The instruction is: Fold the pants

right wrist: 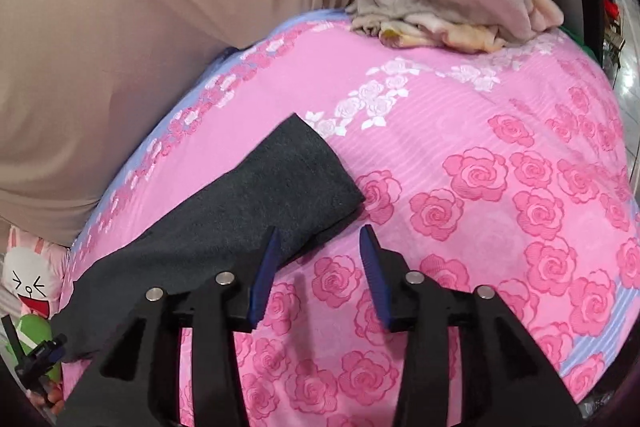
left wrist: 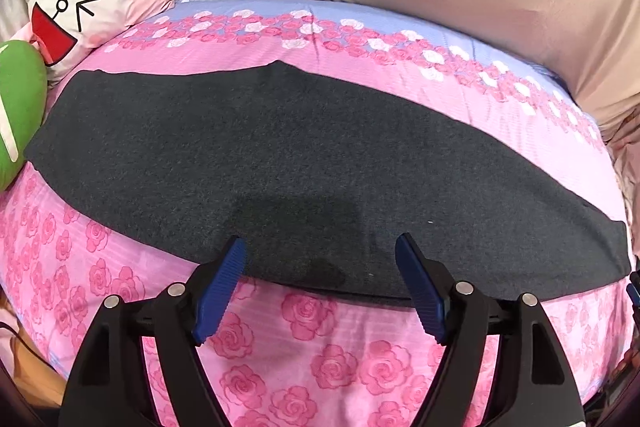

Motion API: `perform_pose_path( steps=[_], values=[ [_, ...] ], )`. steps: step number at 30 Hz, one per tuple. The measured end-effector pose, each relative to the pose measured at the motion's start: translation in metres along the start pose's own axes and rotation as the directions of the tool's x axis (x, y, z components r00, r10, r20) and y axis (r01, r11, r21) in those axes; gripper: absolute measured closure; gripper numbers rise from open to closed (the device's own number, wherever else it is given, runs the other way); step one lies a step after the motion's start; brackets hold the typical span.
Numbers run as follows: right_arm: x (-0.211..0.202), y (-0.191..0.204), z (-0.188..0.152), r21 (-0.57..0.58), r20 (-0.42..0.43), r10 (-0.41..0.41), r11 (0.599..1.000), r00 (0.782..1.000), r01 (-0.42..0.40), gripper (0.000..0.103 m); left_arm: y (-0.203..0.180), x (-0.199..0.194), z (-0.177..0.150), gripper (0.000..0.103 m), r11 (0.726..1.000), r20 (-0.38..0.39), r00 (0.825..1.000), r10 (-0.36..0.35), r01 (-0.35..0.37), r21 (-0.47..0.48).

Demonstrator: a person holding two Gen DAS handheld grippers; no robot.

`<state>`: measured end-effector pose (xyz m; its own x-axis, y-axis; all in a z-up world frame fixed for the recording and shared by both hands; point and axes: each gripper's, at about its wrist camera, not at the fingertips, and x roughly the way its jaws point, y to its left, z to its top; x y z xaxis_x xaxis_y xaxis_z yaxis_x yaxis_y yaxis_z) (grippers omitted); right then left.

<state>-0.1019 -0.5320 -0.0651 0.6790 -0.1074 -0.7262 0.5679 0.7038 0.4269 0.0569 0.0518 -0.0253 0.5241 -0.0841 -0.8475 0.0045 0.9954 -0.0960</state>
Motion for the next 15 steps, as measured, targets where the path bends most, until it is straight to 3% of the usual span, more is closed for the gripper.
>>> perform_pose_path(
  steps=[2,5,9,13,14,15],
  values=[
    [-0.002,0.001,0.004,0.026,0.026,-0.032,0.999,0.999,0.031,0.062,0.011,0.004,0.001,0.029,0.999,-0.009,1.000,0.027,-0.027,-0.029],
    [-0.017,0.033,0.016,-0.110,0.111,-0.009,0.994,0.994,0.021,0.063,0.026,0.005,0.002,0.029,0.997,-0.012,0.999,0.046,-0.047,-0.053],
    [0.019,0.069,0.048,-0.298,0.034,-0.037,0.953,0.999,0.046,0.057,0.038,0.009,0.003,0.029,0.995,-0.016,0.996,0.084,-0.085,-0.055],
    [0.079,0.076,0.064,-0.376,-0.046,-0.166,0.917,0.985,0.137,0.058,0.040,0.008,0.001,0.029,0.995,-0.018,0.996,0.082,-0.083,-0.056],
    [0.091,0.077,0.064,-0.392,-0.061,-0.196,0.906,0.979,0.157,0.060,0.041,0.008,0.001,0.029,0.995,-0.019,0.996,0.082,-0.083,-0.053],
    [0.095,0.076,0.061,-0.409,-0.060,-0.210,0.897,0.976,0.168,0.070,0.041,0.009,0.001,0.029,0.995,-0.021,0.996,0.084,-0.085,-0.051]
  ],
)
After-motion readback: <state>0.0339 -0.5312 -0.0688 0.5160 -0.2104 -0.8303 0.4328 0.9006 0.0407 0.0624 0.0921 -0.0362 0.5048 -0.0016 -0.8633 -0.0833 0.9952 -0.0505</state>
